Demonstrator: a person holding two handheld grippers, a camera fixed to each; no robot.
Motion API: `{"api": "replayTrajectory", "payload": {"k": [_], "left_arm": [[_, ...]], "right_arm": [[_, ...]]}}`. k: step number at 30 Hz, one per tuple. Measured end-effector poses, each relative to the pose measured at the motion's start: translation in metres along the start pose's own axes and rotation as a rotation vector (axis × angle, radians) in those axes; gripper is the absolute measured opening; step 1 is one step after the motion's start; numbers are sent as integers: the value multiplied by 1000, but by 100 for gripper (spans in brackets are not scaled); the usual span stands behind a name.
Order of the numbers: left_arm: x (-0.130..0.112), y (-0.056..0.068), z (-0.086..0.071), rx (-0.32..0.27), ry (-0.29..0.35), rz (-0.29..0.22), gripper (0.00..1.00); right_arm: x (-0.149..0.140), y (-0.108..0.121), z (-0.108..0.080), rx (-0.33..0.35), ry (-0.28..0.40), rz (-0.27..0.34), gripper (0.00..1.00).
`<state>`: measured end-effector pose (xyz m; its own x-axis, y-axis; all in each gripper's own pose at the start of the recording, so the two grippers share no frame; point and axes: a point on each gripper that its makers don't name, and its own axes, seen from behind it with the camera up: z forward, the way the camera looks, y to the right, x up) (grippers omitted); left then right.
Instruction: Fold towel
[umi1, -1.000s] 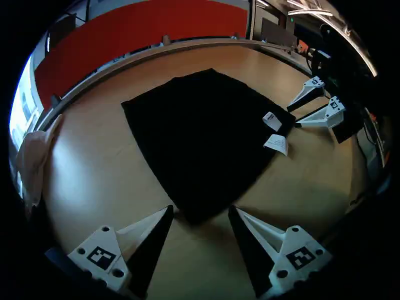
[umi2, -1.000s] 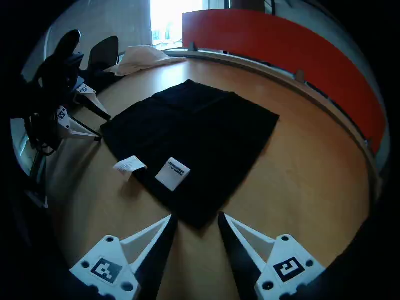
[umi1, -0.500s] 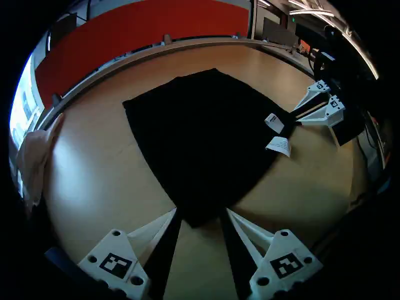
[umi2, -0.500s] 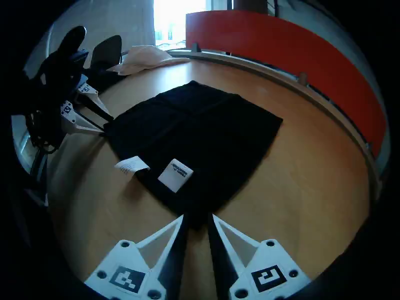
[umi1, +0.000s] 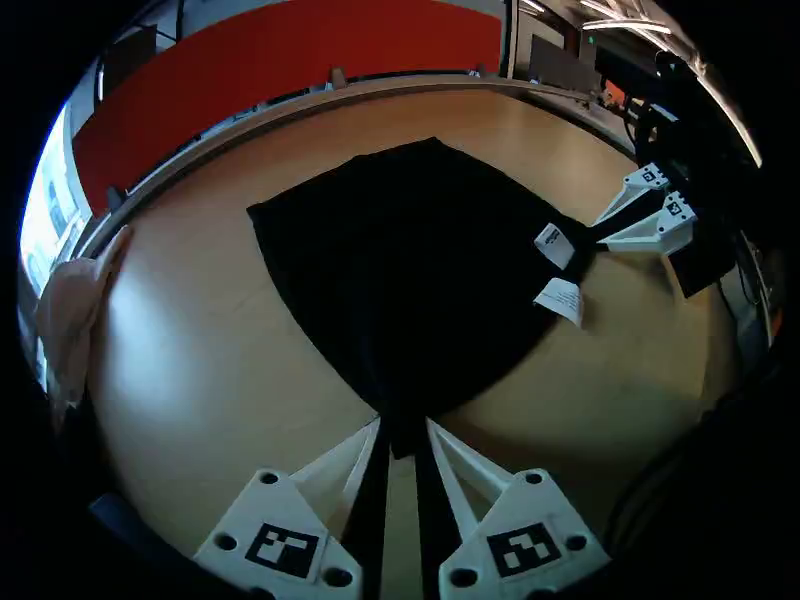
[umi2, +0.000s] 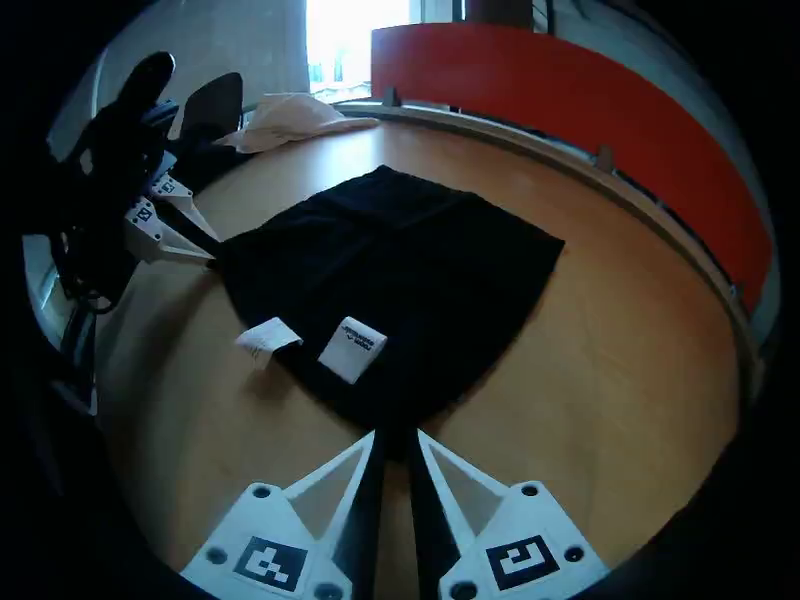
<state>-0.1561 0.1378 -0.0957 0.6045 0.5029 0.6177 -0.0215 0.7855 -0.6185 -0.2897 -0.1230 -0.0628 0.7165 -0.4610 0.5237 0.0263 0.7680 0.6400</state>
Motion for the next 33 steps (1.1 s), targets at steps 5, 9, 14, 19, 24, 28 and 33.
{"api": "replayTrajectory", "payload": {"k": [5,9,14,19,24,28,33], "left_arm": [[0,2,-2,-4,-2,-12,15],[3,2,-7,-3,5,-13,14],[7,1,-18,2,6,-20,14],[13,1,-32,10,12,-44,14],[20,4,-47,9,15,-65,14],[26,7,-61,11,18,-70,14],[33,11,-76,13,20,-75,14]], "right_arm": [[3,-1,-3,0,11,11,15],[8,-2,-7,-6,24,7,15],[17,-5,-17,-10,36,9,15],[28,-8,-28,-16,56,7,15],[39,-10,-43,-17,77,7,15],[47,-12,-56,-17,91,4,15],[55,-16,-72,-18,99,-3,15]]}}
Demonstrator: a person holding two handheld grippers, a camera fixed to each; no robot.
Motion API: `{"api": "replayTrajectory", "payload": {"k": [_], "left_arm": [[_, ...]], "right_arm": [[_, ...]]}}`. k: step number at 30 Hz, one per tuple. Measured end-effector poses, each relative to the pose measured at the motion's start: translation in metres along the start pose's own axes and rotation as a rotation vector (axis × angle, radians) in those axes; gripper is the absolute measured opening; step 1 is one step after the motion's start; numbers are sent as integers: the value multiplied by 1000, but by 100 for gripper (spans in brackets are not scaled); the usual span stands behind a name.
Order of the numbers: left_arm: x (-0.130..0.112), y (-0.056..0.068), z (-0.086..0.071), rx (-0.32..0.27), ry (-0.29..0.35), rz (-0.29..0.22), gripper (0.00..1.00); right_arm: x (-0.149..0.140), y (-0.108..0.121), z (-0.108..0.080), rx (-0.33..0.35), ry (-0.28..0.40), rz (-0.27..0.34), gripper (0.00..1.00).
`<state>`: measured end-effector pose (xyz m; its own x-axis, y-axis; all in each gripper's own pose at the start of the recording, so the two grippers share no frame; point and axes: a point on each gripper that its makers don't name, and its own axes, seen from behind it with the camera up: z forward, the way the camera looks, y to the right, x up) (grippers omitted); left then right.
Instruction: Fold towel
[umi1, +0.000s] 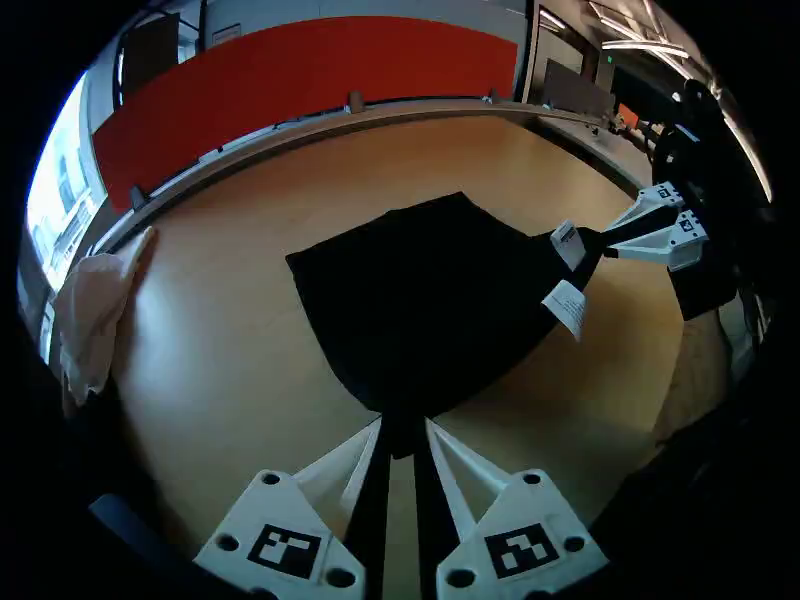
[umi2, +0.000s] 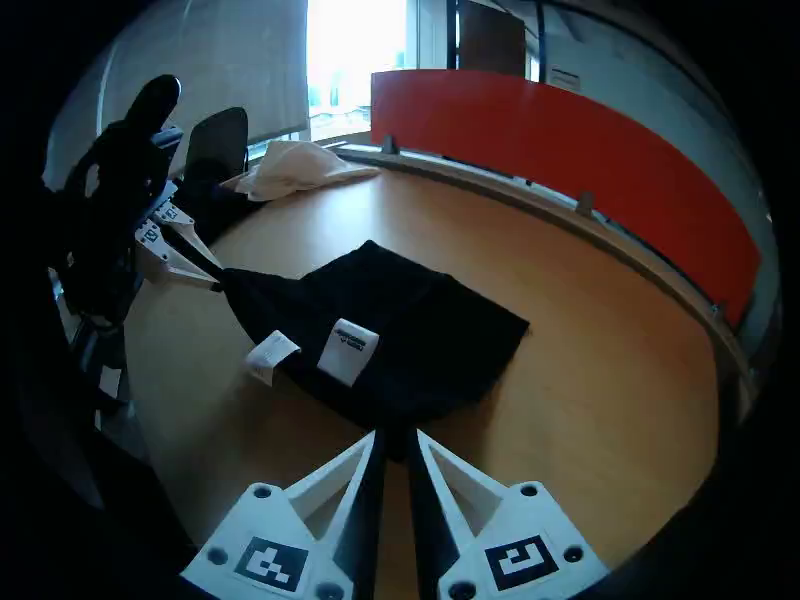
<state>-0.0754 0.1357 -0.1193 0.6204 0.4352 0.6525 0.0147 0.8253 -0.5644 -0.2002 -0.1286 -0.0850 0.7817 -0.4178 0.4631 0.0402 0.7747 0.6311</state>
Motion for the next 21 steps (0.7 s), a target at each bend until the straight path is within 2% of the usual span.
{"api": "replayTrajectory", "payload": {"k": [10,21], "left_arm": [[9,11,-25,-16,1,-26,14],[7,18,-40,-22,-8,-24,14]], "right_arm": [[11,-7,-26,3,0,-12,15],[13,-20,-45,18,-4,-15,15]]}}
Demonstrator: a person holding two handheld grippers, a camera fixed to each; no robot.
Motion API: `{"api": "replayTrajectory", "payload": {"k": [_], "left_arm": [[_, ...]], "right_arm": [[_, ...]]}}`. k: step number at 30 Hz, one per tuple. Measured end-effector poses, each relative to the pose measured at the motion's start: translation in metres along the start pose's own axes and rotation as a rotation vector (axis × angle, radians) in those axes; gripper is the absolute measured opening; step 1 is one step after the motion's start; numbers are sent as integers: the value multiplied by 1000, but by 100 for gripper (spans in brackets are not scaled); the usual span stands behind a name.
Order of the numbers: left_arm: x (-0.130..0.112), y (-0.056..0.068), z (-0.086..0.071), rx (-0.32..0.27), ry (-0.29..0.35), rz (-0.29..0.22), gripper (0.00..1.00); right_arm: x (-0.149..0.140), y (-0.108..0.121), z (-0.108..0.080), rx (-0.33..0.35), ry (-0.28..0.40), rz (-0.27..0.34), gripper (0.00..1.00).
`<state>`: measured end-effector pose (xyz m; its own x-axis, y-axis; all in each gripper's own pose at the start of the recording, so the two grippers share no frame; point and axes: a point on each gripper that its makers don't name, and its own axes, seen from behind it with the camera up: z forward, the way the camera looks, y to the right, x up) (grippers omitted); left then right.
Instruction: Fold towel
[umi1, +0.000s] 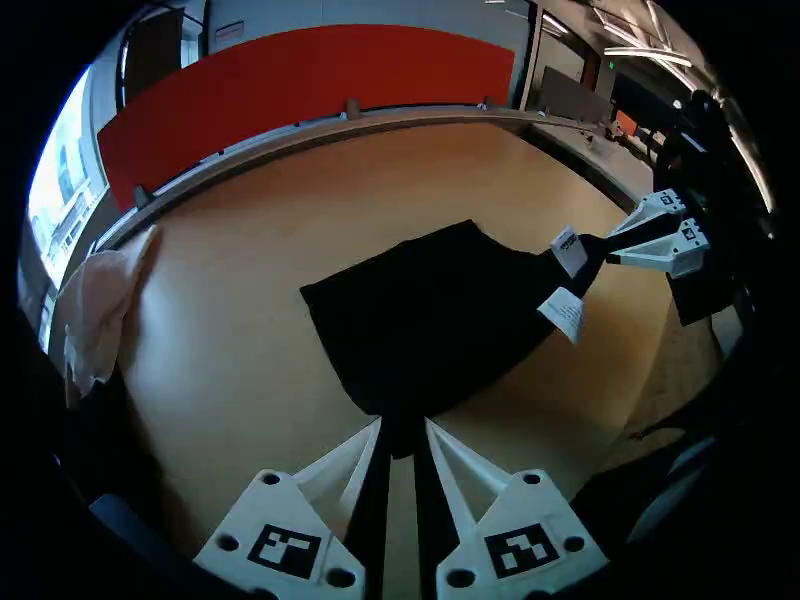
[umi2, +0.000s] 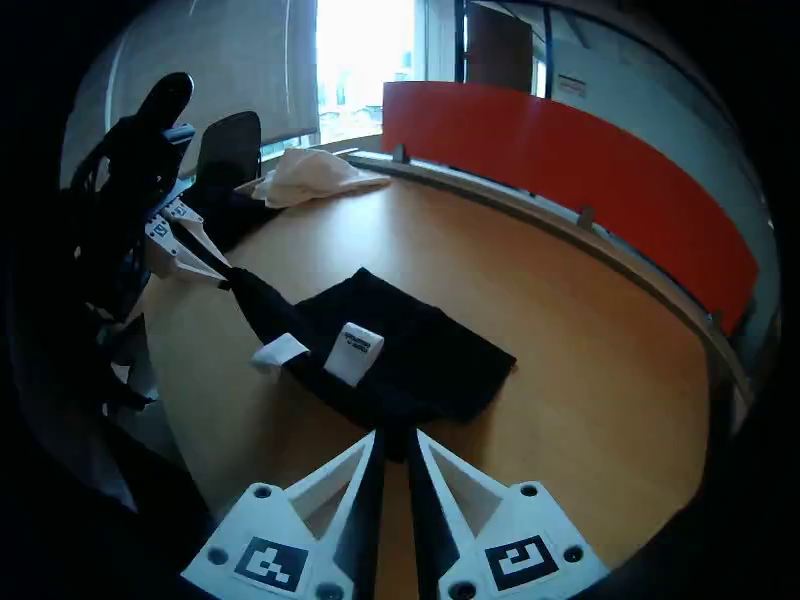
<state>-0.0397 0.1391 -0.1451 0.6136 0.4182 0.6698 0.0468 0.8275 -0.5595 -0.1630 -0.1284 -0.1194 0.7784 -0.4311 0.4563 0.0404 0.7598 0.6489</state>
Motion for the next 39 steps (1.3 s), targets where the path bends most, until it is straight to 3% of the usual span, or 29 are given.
{"api": "replayTrajectory", "payload": {"k": [15,31,39], "left_arm": [[5,-2,5,-3,-1,2,14],[48,-40,45,42,2,2,14],[60,-54,62,69,-21,2,14]], "right_arm": [[6,9,11,2,-13,-31,14],[28,62,54,-29,-29,-41,15],[38,81,70,-44,-40,-48,14]]}}
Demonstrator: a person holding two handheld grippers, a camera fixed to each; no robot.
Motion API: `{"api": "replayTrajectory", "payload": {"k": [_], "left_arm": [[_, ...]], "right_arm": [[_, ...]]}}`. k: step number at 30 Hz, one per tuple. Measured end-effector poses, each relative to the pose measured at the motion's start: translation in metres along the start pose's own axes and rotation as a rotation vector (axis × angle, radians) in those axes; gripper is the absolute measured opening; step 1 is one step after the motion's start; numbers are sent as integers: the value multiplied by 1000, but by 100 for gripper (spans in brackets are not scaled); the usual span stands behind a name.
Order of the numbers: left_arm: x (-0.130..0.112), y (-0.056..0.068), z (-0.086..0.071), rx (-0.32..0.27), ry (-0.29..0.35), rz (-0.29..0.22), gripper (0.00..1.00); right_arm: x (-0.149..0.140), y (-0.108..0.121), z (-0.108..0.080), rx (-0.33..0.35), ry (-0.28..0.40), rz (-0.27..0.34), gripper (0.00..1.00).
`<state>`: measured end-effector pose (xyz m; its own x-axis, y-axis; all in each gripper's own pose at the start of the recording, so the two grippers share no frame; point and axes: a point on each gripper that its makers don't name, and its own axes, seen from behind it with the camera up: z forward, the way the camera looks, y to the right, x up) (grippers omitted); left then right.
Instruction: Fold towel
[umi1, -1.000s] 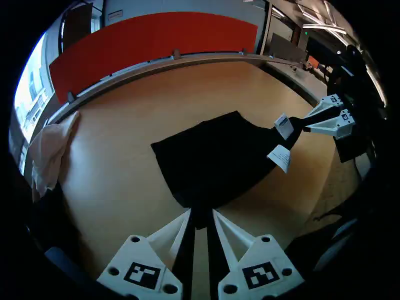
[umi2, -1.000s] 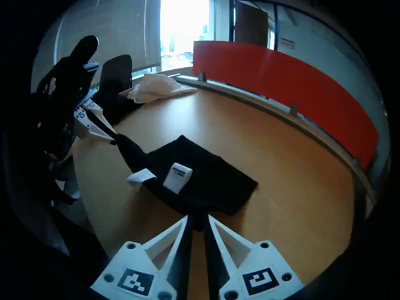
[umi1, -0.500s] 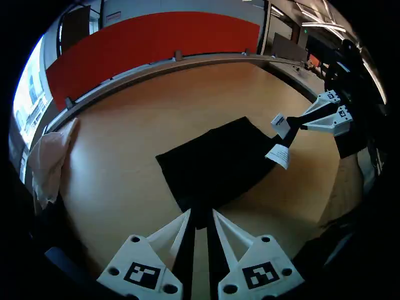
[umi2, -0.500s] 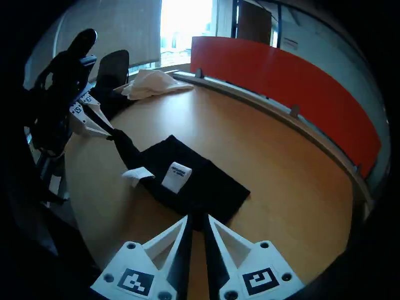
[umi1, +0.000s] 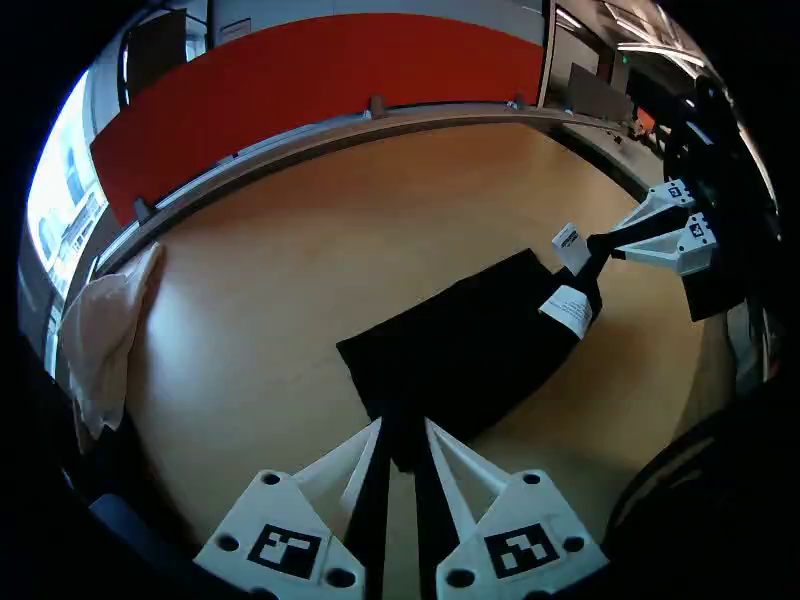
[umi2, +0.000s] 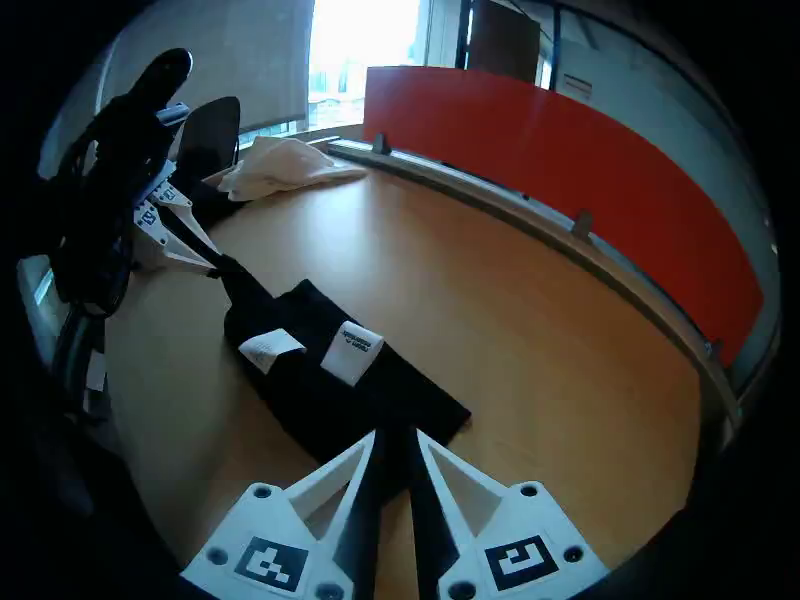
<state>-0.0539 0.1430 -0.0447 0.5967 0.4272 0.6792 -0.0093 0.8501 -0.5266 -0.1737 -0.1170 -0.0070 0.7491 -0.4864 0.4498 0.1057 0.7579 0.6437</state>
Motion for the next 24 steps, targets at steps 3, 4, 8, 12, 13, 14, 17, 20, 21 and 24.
{"api": "replayTrajectory", "payload": {"k": [3,4,8,12,13,14,17,20,21,24], "left_arm": [[2,-2,6,5,-7,2,14],[2,-3,8,5,-9,2,14],[2,-3,14,4,-12,-1,14],[0,-4,20,4,-14,-2,14],[-1,-5,22,6,-14,0,14],[-2,-5,24,8,-15,2,15],[-5,-8,31,19,-21,12,15],[-8,-10,39,33,-27,24,15],[-8,-11,41,37,-29,27,16],[-9,-13,47,44,-33,32,16]], "right_arm": [[0,4,5,-1,-7,5,14],[-1,4,6,-1,-10,7,14],[-4,7,10,0,-22,13,14],[-10,9,15,-1,-36,19,14],[-12,10,17,-1,-40,21,14],[-14,10,19,-2,-44,22,14],[-19,12,26,-5,-56,28,14],[-23,13,33,-6,-66,33,14],[-24,13,35,-7,-69,35,14],[-29,15,40,-12,-79,40,15]]}}
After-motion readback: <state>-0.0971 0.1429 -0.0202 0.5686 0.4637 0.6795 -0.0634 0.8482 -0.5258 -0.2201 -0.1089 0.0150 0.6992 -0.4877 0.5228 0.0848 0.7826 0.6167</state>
